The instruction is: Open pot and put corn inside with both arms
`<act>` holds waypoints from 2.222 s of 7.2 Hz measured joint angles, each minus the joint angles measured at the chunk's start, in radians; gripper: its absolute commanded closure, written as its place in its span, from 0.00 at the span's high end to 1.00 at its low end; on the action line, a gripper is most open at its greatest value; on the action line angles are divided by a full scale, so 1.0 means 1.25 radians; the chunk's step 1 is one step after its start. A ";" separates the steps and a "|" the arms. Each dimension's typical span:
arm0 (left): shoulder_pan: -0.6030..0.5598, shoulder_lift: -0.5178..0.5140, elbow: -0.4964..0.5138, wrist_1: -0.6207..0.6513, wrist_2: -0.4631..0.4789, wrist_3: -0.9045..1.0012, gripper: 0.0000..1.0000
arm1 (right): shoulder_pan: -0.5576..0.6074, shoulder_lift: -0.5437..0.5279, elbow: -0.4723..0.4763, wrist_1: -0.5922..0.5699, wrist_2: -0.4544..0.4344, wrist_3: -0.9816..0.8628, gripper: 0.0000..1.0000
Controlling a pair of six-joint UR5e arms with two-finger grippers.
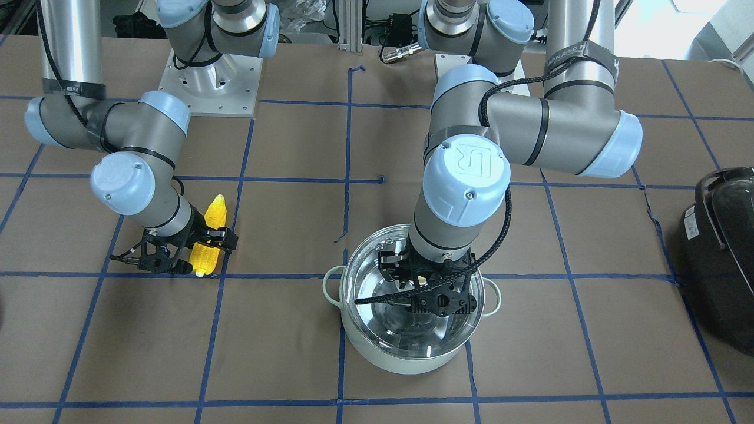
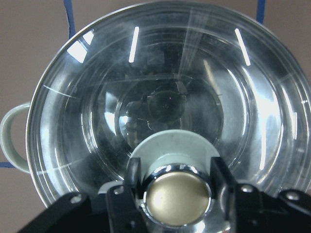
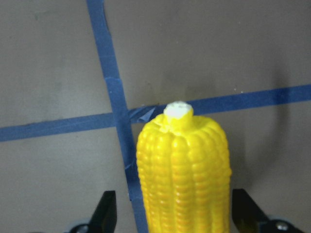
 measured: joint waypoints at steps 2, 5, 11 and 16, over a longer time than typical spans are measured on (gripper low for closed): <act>0.007 0.003 0.045 -0.029 0.001 -0.001 0.00 | 0.000 -0.001 -0.003 -0.001 -0.002 0.002 0.00; 0.137 -0.003 0.107 -0.107 0.009 0.043 0.00 | 0.017 -0.018 -0.070 0.020 -0.002 0.040 0.00; 0.392 0.012 -0.085 0.028 0.014 0.418 0.00 | 0.271 0.118 -0.559 0.229 -0.038 0.288 0.00; 0.443 0.076 -0.374 0.280 0.012 0.510 0.00 | 0.447 0.270 -0.748 0.232 -0.077 0.356 0.69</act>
